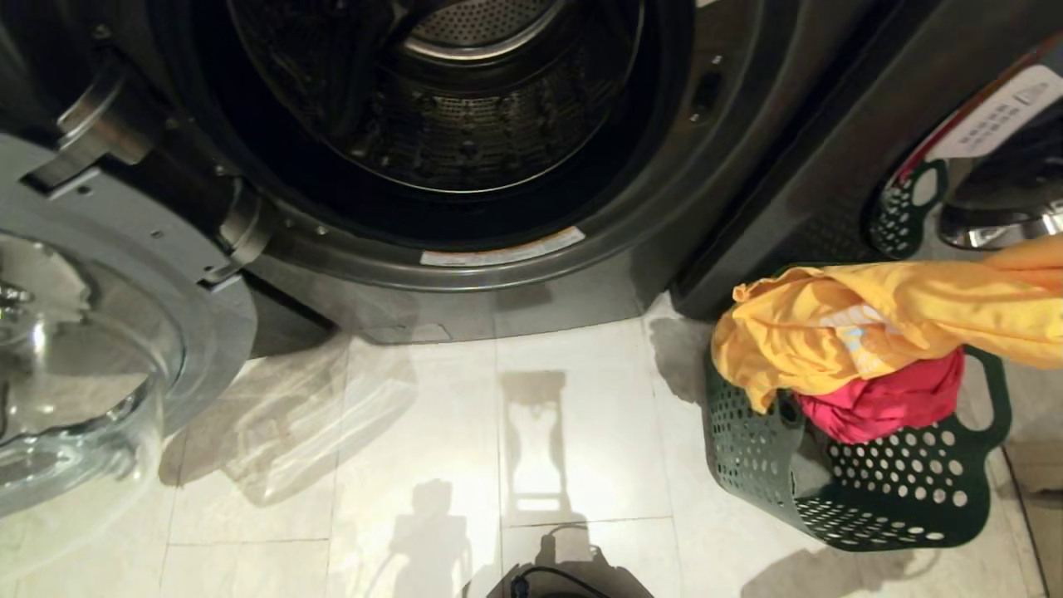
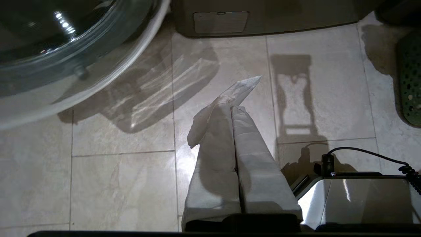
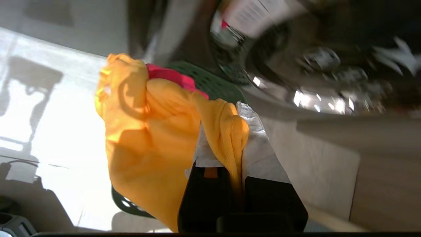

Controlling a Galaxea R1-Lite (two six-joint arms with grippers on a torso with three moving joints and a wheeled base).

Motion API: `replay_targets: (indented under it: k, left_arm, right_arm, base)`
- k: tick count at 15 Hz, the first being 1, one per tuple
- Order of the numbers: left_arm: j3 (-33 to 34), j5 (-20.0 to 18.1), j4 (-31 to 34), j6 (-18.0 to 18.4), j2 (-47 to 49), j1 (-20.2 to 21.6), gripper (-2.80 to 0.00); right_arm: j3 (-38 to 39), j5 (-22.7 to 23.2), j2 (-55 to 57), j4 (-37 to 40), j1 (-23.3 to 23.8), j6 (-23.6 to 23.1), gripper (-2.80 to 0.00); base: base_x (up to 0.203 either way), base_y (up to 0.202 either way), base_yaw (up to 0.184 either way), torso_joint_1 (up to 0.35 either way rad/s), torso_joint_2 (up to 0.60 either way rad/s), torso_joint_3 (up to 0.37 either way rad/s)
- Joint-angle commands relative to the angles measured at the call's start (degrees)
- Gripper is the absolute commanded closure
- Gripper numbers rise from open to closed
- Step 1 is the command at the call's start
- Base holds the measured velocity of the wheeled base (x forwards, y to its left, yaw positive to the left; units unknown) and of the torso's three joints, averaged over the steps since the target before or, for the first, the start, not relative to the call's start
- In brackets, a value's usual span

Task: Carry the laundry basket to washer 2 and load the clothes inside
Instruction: Place the clothes into the washing machine

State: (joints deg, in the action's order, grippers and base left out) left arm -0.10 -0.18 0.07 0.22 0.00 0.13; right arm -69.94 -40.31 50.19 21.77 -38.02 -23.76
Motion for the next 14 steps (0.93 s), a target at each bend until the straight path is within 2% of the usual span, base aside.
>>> replay_targets:
  k: [1,4,7,9,14]
  left_arm:
    - [0.01,0.01,0.01,0.04,0.09,0.04,0.0]
    - [0.01,0.01,0.01,0.04,0.09,0.04,0.0]
    - [0.01,0.01,-0.07,-0.04,0.09,0.04,0.0]
    - [0.01,0.01,-0.16,-0.04,0.09,0.04,0.0]
    - [0.08,0.01,-0.25,-0.04,0.09,0.04,0.0]
  right_arm:
    - [-0.11,-0.2,0.26,0.11,-0.03,-0.15,0.0]
    - [1.73,-0.06,0.04,0.11,-0.03,0.5,0.0]
    - [4.33,-0.29,-0.69,0.11,0.11,1.25,0.0]
    - [7.65,-1.08,-0.96,0.1,3.9,2.71,0.0]
    - [16.77,0.13,-0.6,-0.21,5.33,15.07,0.0]
  base:
    - [-0.001,0.008,-0.174,0.002,0.01,0.002]
    - [-0.001,0.008,-0.161,-0.001,0.0,0.002]
    - [0.0,0.002,-0.058,0.003,0.0,0.002]
    - [0.0,0.0,0.0,0.0,0.0,0.0]
    - [0.0,0.0,0.0,0.0,0.0,0.0]
